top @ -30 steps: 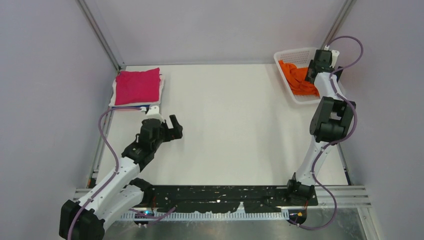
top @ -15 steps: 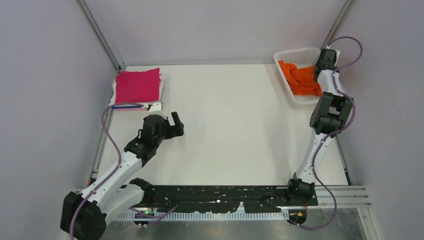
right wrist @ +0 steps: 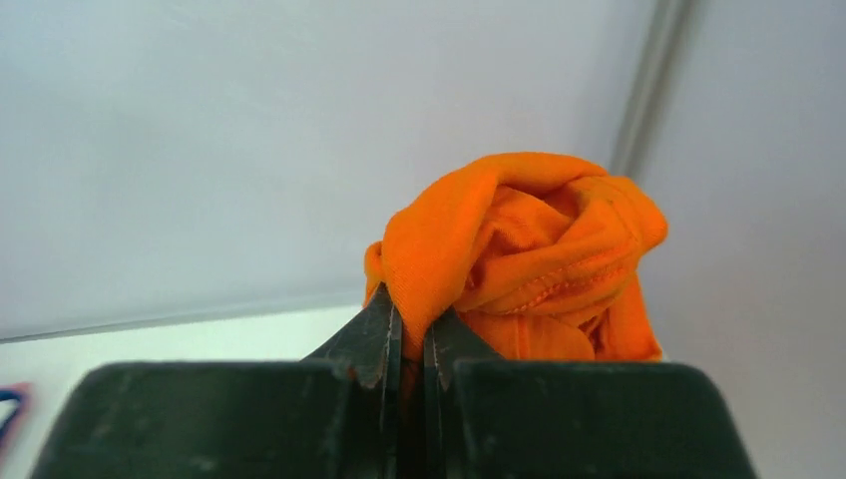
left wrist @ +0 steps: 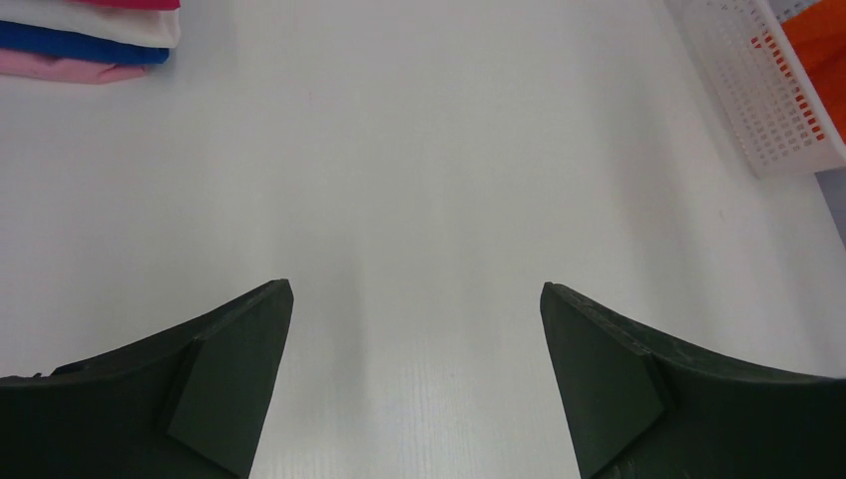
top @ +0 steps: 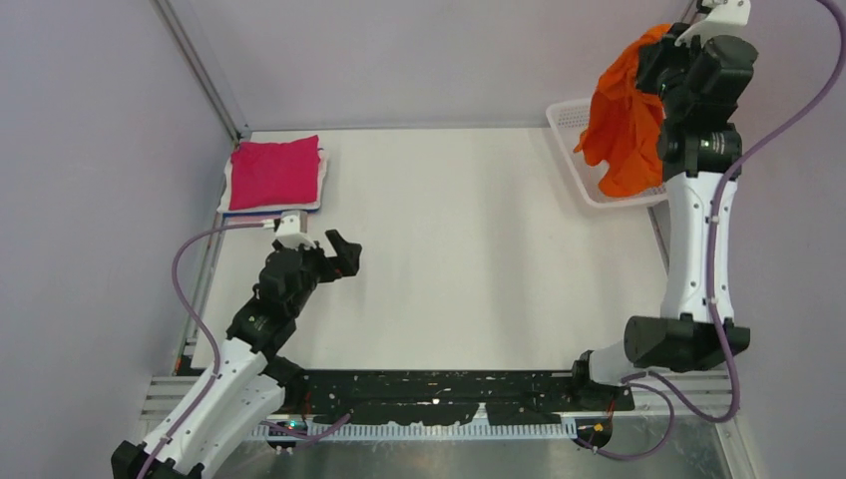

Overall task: Fold and stack the t-shirts
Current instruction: Move the tshirt to the center of the board

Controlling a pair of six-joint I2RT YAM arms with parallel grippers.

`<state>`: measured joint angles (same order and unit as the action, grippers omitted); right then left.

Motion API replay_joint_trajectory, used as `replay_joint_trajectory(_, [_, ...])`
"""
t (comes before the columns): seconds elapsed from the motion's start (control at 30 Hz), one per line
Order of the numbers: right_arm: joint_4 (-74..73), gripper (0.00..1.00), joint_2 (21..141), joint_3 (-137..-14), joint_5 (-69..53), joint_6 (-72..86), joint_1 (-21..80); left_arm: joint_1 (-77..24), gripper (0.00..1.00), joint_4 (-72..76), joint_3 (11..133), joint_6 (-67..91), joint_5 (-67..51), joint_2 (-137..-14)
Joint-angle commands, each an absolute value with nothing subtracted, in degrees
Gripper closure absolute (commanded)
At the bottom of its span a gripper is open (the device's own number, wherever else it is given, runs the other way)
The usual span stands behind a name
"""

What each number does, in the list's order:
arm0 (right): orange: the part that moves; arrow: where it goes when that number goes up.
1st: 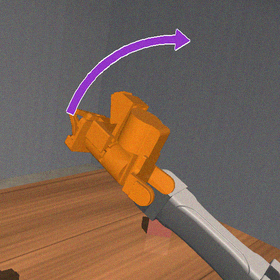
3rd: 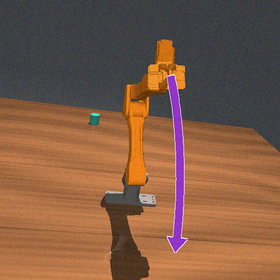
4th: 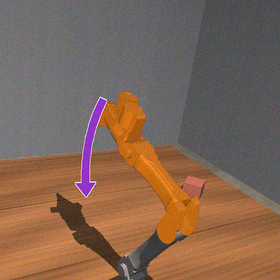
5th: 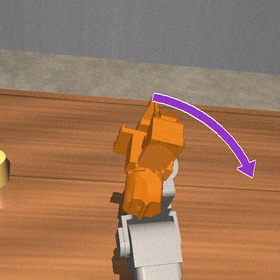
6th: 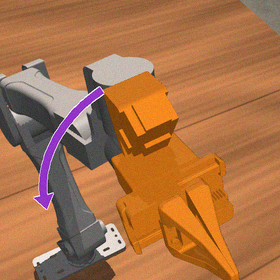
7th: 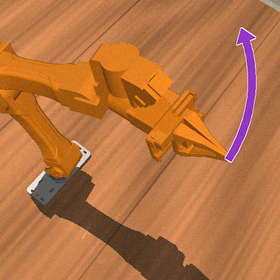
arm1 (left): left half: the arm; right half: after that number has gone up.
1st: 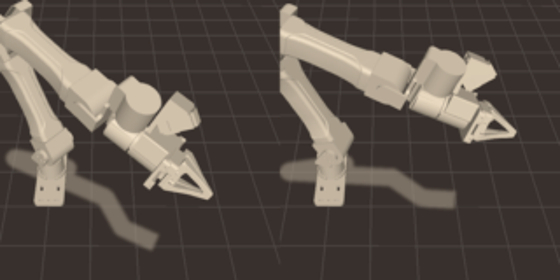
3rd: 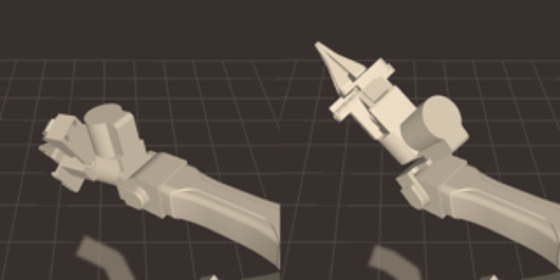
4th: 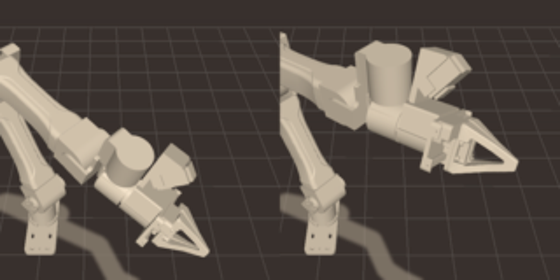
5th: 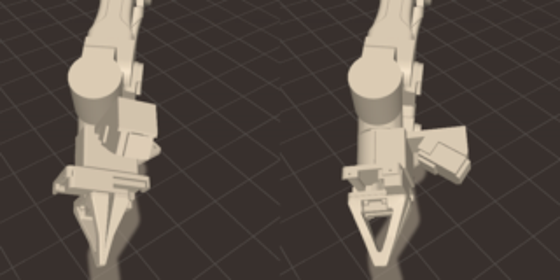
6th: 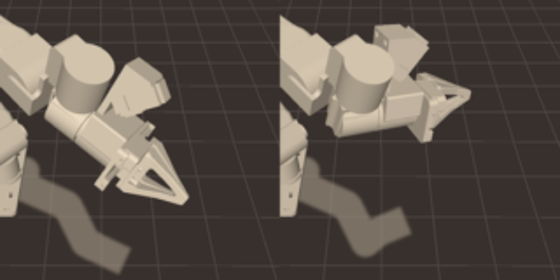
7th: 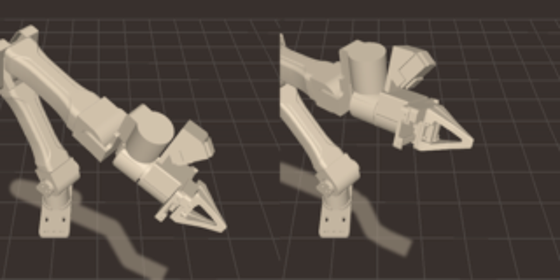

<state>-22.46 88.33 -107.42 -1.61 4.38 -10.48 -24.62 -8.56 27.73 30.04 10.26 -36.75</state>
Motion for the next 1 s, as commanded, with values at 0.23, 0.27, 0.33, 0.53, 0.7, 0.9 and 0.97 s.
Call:
replay_joint_trajectory(0.23, [-17.6, 0.95, 76.7, -113.2, -18.3, 12.5, 10.8, -24.6, 0.00, -8.4, 25.3, 30.2, 12.2, -26.9])
replay_joint_trajectory(0.27, [-16.1, 0.95, 76.4, -113.0, -18.9, 13.1, 13.5, -24.6, 0.00, -8.3, 24.9, 30.4, 12.2, -26.4])
replay_joint_trajectory(0.33, [-15.4, 0.95, 76.5, -113.1, -21.6, 14.3, 17.1, -24.6, 0.00, -8.5, 24.7, 30.7, 12.1, -25.7])
replay_joint_trajectory(0.53, [-12.9, 0.95, 72.8, -105.6, -23.6, 14.8, 23.3, -24.6, 0.00, -10.4, 25.1, 31.7, 13.3, -24.9])
replay_joint_trajectory(0.7, [-8.5, 0.94, 59.9, -76.0, -14.0, 15.7, 23.5, -24.6, 0.00, -12.3, 25.8, 32.8, 15.5, -25.6])
replay_joint_trajectory(0.9, [-16.9, 0.77, 48.4, -45.8, 15.6, 28.3, 22.6, -24.6, 0.00, -14.0, 27.1, 35.4, 15.3, -30.7])
replay_joint_trajectory(0.97, [-22.2, 0.58, 50.7, -42.2, 20.6, 30.0, 20.9, -24.6, 0.00, -16.2, 28.6, 36.4, 14.5, -33.9])
